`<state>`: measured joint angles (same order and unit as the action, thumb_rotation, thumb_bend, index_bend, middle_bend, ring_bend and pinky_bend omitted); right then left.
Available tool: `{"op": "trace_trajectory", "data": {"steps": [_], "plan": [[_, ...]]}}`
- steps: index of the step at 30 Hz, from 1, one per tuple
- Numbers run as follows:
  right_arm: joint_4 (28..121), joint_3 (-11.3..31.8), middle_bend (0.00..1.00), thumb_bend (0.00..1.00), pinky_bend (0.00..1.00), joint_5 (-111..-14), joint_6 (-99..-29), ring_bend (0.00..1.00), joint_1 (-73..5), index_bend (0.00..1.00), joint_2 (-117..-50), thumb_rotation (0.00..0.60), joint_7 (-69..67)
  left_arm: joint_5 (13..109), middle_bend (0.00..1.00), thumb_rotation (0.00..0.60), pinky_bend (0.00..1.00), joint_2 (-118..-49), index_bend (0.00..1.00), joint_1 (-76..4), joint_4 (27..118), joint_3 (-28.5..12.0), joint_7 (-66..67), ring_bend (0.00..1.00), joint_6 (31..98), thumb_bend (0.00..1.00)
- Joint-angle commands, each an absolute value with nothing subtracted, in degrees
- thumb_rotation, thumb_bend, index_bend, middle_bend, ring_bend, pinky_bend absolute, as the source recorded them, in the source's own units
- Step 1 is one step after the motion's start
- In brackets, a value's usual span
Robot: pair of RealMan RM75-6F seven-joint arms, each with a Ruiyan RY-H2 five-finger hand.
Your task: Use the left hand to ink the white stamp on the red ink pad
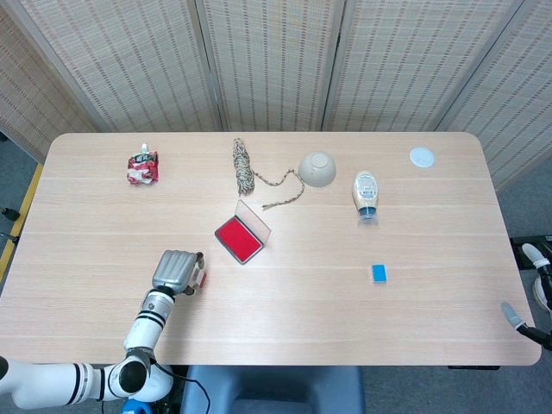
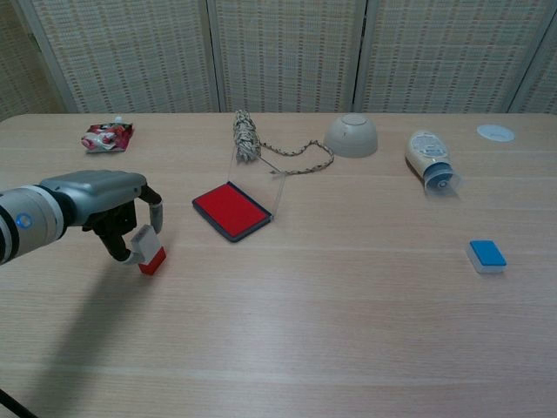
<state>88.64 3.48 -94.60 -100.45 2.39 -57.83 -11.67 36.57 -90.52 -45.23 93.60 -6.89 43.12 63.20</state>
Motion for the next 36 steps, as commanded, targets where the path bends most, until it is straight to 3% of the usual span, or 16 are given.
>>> {"op": "trace_trajectory", "data": {"steps": [1,21,36], "plan": [[88.6,3.5,0.0,0.26,0.0,-94.7,-100.5,0.0,2.4,0.0,-57.8,0.6,-11.7,36.3,0.96,0.6,0.8,-90.5,0.45,-45.3,93.5,-6.8,43.1,0.73,63.2,0.29],[88.7,3.5,0.0,0.26,0.0,-95.0,-100.4,0.0,2.4,0.0,-58.1,0.6,-10.9,34.6,1.0,0.6,0.81,-89.2,0.59,-45.6,95.7,-6.6,44.1,0.77,64.4,0.29],[88.4,3.8,0.0,0.26,0.0,-94.8,-100.9,0.0,2.5,0.0,-58.1,0.6,-12.1,36.9,1.0,0.6,0.89,-86.0,0.72,-46.1,102.1,-9.3,45.6,0.85,70.9,0.4]]}}
